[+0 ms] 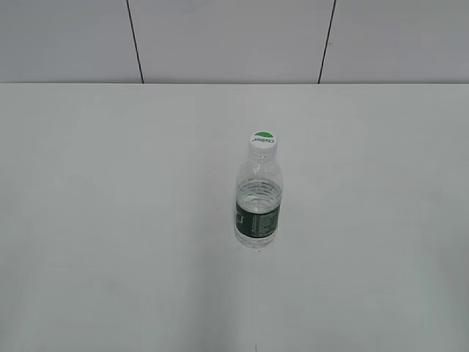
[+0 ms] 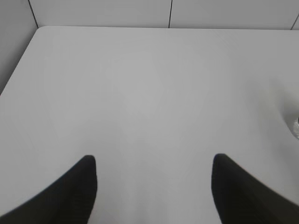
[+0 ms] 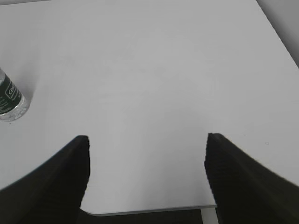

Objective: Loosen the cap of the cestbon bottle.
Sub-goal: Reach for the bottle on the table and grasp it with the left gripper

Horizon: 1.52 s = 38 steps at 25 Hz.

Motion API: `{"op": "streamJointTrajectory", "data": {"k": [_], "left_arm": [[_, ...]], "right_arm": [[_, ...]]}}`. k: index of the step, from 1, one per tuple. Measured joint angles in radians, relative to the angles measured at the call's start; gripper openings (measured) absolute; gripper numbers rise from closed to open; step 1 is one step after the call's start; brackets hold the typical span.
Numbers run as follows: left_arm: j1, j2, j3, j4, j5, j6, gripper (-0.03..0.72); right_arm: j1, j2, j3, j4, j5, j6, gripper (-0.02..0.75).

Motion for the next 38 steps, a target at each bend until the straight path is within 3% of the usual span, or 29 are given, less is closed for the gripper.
{"op": "streamJointTrajectory", "data": {"k": [38], "left_arm": [[0.0,0.0,0.0,0.0,0.0,0.0,0.465]], "right_arm": [[0.0,0.0,0.0,0.0,0.0,0.0,0.588]]}}
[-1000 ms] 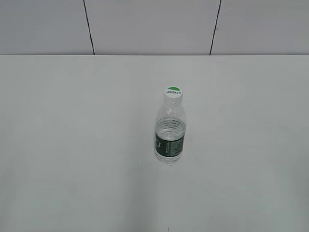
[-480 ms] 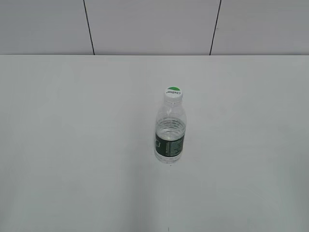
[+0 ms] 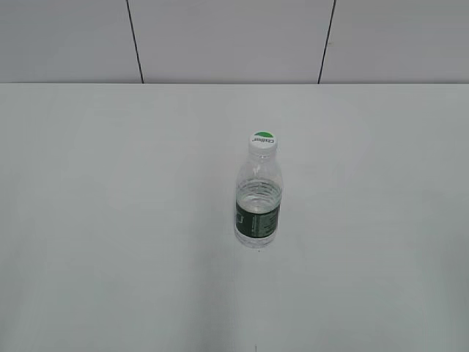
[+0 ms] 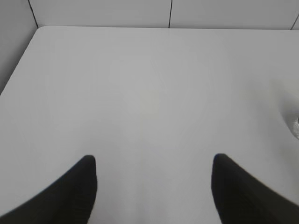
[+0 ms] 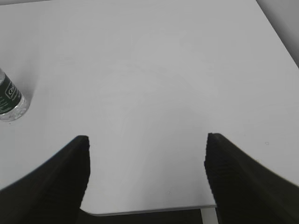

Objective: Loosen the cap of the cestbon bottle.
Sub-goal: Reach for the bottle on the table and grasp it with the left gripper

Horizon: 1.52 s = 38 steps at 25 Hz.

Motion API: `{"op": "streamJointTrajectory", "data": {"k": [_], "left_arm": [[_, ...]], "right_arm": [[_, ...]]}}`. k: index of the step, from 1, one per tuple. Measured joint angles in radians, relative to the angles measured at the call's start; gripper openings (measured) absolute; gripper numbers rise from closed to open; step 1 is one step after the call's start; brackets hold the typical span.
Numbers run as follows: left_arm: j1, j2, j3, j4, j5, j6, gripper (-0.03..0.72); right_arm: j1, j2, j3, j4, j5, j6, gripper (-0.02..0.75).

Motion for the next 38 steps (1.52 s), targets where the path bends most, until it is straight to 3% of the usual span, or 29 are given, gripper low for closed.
{"op": "streamJointTrajectory", "data": {"k": [18,28,32,38], "left_arm": [[0.0,0.0,-0.02,0.0,-0.071,0.0,0.465],[0.0,0.0,0.08,0.018,-0.454,0.0,0.465],[0.0,0.0,0.152,0.02,-0.567,0.0,0.465],[0.0,0.1,0.162,0.02,-0.682,0.0,0.465]], "right_arm": [[0.0,0.0,0.0,0.0,0.0,0.0,0.588],[0.0,0.0,0.0,0.0,0.0,0.0,0.588],[0.0,0.0,0.0,0.0,0.0,0.0,0.588],[0.0,0.0,0.0,0.0,0.0,0.0,0.588]]}}
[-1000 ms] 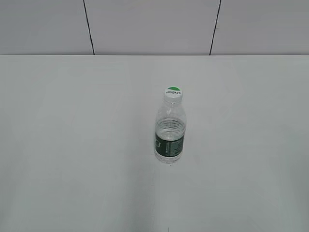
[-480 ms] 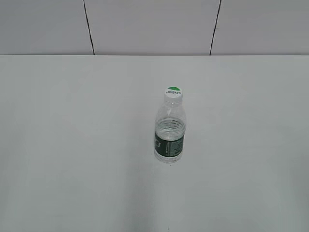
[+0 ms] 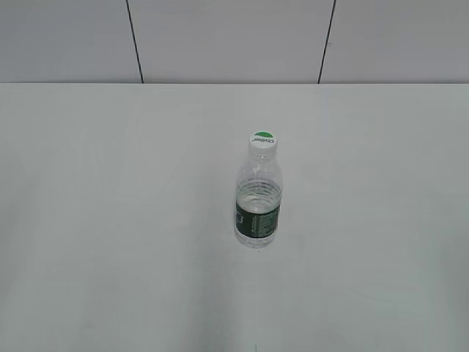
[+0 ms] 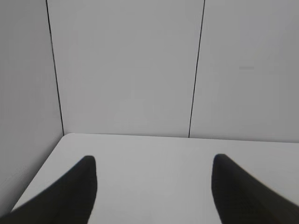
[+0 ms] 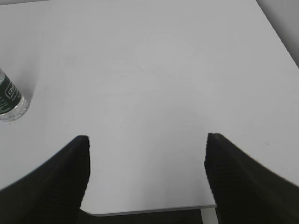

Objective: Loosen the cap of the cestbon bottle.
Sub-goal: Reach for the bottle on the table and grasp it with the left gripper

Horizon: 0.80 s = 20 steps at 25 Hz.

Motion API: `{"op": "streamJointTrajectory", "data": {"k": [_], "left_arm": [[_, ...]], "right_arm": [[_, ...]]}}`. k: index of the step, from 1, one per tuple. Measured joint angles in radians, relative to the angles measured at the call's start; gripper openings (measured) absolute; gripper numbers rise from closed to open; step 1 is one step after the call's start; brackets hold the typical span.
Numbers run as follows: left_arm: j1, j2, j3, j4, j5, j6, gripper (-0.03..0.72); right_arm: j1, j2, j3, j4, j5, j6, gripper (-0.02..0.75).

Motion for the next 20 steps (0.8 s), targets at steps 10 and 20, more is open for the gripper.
{"op": "streamJointTrajectory", "data": {"k": [10,20], "left_arm": [[0.0,0.314,0.001,0.006,-0.242,0.0,0.465],[-0.016,0.599,0.001,0.007,-0.463,0.0,0.465]], "right_arm": [[0.0,0.0,0.0,0.0,0.0,0.0,0.588],[0.0,0.0,0.0,0.0,0.0,0.0,0.588]]}}
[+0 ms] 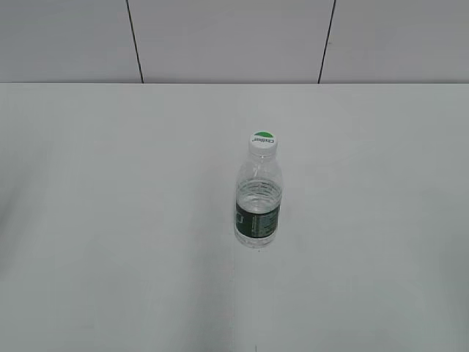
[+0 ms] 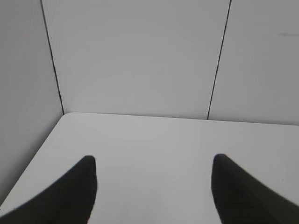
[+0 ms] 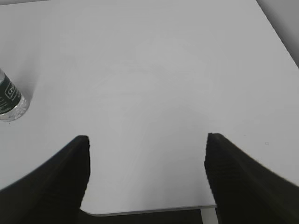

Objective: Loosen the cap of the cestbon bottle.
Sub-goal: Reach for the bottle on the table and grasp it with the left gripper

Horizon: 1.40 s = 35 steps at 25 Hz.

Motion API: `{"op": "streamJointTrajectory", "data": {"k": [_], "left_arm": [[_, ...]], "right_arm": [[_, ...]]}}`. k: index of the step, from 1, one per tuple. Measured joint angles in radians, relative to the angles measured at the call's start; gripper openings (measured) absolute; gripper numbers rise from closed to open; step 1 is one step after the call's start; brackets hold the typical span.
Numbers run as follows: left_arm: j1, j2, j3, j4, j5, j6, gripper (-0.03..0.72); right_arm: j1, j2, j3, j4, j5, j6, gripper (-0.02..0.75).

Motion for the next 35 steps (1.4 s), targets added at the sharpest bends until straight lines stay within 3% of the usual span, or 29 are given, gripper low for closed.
{"op": "streamJointTrajectory", "data": {"k": [9,24,35], "left_arm": [[-0.056,0.286,0.001,0.05,-0.234,0.0,0.465],[-0.059,0.638,0.001,0.052,-0.489,0.0,0.465],[-0.059,0.774,0.001,0.052,-0.602,0.0,0.465]], "right_arm": [[0.0,0.0,0.0,0.0,0.0,0.0,0.588],[0.0,0.0,0.0,0.0,0.0,0.0,0.588],[0.0,0.0,0.0,0.0,0.0,0.0,0.588]]}}
